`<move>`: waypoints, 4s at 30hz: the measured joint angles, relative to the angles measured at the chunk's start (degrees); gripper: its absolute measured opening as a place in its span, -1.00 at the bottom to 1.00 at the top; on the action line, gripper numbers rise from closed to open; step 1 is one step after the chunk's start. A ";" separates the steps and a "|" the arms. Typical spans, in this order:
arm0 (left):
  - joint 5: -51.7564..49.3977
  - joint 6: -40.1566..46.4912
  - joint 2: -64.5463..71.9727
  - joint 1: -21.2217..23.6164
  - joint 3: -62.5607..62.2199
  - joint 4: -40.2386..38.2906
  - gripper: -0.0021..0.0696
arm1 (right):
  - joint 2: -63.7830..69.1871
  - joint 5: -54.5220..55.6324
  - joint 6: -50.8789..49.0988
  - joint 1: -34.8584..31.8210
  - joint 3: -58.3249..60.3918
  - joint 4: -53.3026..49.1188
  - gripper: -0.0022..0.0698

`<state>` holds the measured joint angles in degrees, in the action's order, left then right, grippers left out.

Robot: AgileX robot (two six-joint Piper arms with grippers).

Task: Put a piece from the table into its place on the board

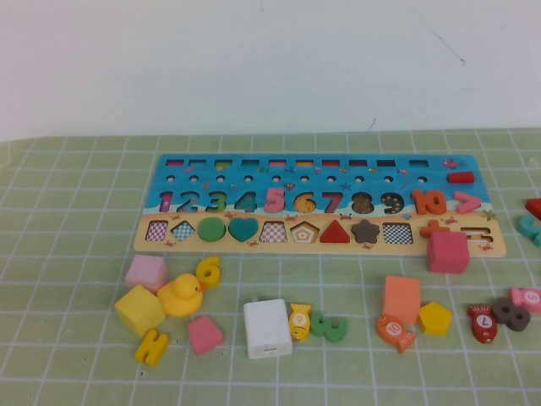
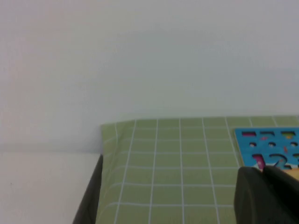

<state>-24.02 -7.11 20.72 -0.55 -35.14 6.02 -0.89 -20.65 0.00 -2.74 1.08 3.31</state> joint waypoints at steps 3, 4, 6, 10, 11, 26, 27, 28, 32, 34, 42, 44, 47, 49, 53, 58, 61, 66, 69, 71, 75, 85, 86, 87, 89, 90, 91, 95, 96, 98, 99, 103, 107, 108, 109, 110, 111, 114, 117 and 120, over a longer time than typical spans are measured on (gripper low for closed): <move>1.97 -0.64 6.12 0.00 -0.89 -0.27 -0.95 | 0.00 0.00 -0.30 0.00 0.00 0.00 -0.95; 3.17 -0.92 7.93 0.00 -0.89 -0.74 -0.95 | 0.00 0.00 -0.30 0.00 0.00 0.00 -0.95; 5.61 -1.47 12.89 0.00 -1.32 -2.05 -0.95 | 0.00 0.00 -0.30 0.00 0.00 0.00 -0.95; 2.21 -0.09 24.53 0.00 -6.54 -6.02 -0.95 | 0.00 0.00 -0.30 0.00 0.00 0.00 -0.95; 0.33 1.53 27.78 0.00 -8.49 -7.82 -0.95 | 0.00 0.00 -0.30 0.00 0.00 0.00 -0.95; -22.65 32.38 62.48 -3.89 -34.75 -41.01 -0.95 | 0.00 0.00 -0.30 0.00 0.00 0.00 -0.95; -22.65 32.47 63.57 -5.17 -35.79 -40.69 -0.95 | 0.00 0.00 -0.30 0.00 0.00 0.00 -0.95; -22.65 32.47 64.62 -6.93 -36.76 -39.84 -0.95 | 0.00 0.00 -0.30 0.00 0.00 0.00 -0.95; -22.32 26.21 68.70 -14.49 -40.31 -30.75 -0.95 | 0.00 0.00 0.00 0.00 0.00 0.00 -0.95; -22.85 21.26 70.88 -18.33 -41.90 -22.77 -0.95 | 0.00 0.00 0.00 0.00 0.00 0.00 -0.95; -26.26 10.24 79.26 -26.17 -46.49 -8.22 -0.94 | 0.00 0.00 -0.30 0.00 0.00 0.00 -0.95; -26.51 9.82 80.43 -26.19 -47.31 -8.22 -0.89 | 0.00 0.00 -0.30 0.00 0.00 0.00 -0.95; -27.01 9.40 81.70 -26.19 -47.70 -8.22 -0.63 | 0.00 0.00 0.00 0.00 0.00 0.00 -0.95; -27.54 8.57 82.29 -26.19 -47.70 -8.22 -0.34 | 0.00 0.00 0.00 0.00 0.00 0.00 -0.95; -28.70 7.11 83.21 -26.28 -47.92 -8.04 0.13 | 0.00 0.00 0.00 0.00 0.00 0.00 -0.95; -28.94 3.46 83.43 -26.28 -48.25 -4.99 0.28 | 0.00 0.00 -0.30 0.00 0.00 0.00 -0.95; -28.71 2.28 83.43 -26.28 -48.25 -3.52 0.29 | 0.00 0.00 -0.30 0.00 0.00 0.00 -0.95; -28.72 1.33 84.23 -26.28 -48.34 -2.98 0.29 | 0.00 0.00 -0.30 0.00 0.00 0.00 -0.95; -29.24 1.33 85.77 -26.28 -48.34 -2.89 0.26 | 0.00 0.00 0.00 0.00 0.00 0.00 -0.95; -29.52 1.19 85.88 -26.28 -48.34 -3.04 0.15 | 0.00 0.00 0.00 0.00 0.00 0.00 -0.95; -30.44 0.37 86.00 -26.28 -48.98 -3.05 -0.20 | 0.00 0.00 -0.30 0.00 0.00 0.00 -0.95; -31.01 0.12 86.37 -26.28 -58.54 -7.16 -0.19 | 0.00 0.00 0.00 0.00 0.00 0.00 -0.95; -29.67 1.05 86.37 -26.28 -59.25 -8.40 -0.19 | 0.00 0.00 0.00 0.00 0.00 0.00 -0.95; -28.16 2.11 86.47 -26.32 -59.82 -9.58 -0.19 | 0.00 0.00 0.00 0.00 0.00 0.00 -0.95; -25.56 4.19 87.08 -26.59 -61.12 -11.42 -0.19 | 0.00 0.00 0.00 0.00 0.00 0.00 -0.95; -24.62 5.06 87.75 -26.92 -62.07 -12.09 -0.19 | 0.00 0.00 0.00 0.00 0.00 0.00 -0.95; -24.11 5.71 88.48 -27.03 -62.97 -12.56 -0.19 | 0.00 0.00 -0.30 0.00 0.00 0.00 -0.95; -23.74 7.11 93.44 -27.76 -68.87 -13.54 -0.19 | 0.00 0.00 -0.30 0.00 0.00 0.00 -0.95; -24.04 7.11 94.97 -27.76 -70.67 -13.54 -0.19 | 0.00 0.00 -0.30 0.00 0.00 0.00 -0.95; -24.99 7.11 98.10 -27.76 -74.25 -13.54 -0.19 | 0.00 0.00 0.00 0.00 0.00 0.00 -0.95; -25.67 7.11 99.65 -27.76 -75.99 -13.54 -0.19 | 0.00 0.00 -0.30 0.00 0.00 0.00 -0.95; -28.60 7.11 104.79 -27.76 -81.60 -13.54 -0.19 | 0.00 0.00 0.00 0.00 0.00 0.00 -0.95; -30.85 7.11 108.36 -27.76 -86.40 -13.67 -0.19 | 0.00 0.00 0.00 0.00 0.00 0.00 -0.95; -31.19 7.11 108.85 -27.76 -87.10 -13.77 -0.19 | 0.00 0.00 0.00 0.00 0.00 0.00 -0.95; -31.50 7.11 109.11 -27.76 -87.54 -13.77 -0.19 | 0.00 0.00 0.00 0.00 0.00 0.00 -0.95; -31.75 7.11 109.26 -27.76 -87.69 -13.77 -0.19 | 0.00 0.00 0.00 0.00 0.00 0.00 -0.95; -31.75 7.11 109.26 -27.76 -87.81 -13.77 -0.19 | 0.00 0.00 -0.30 0.00 0.00 0.00 -0.95; -32.12 7.11 109.38 -27.76 -88.15 -13.77 -0.19 | 0.00 0.00 0.00 0.00 0.00 0.00 -0.95; -32.32 7.11 109.38 -27.76 -88.27 -13.77 -0.19 | 0.00 0.00 0.00 0.00 0.00 0.00 -0.95; -32.52 6.72 109.38 -27.76 -88.27 -13.77 -0.19 | 0.00 0.00 0.00 0.00 0.00 0.00 -0.95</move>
<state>-56.54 -0.39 130.09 -28.31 -123.41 -7.75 -0.89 -20.65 0.00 -2.74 1.08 3.31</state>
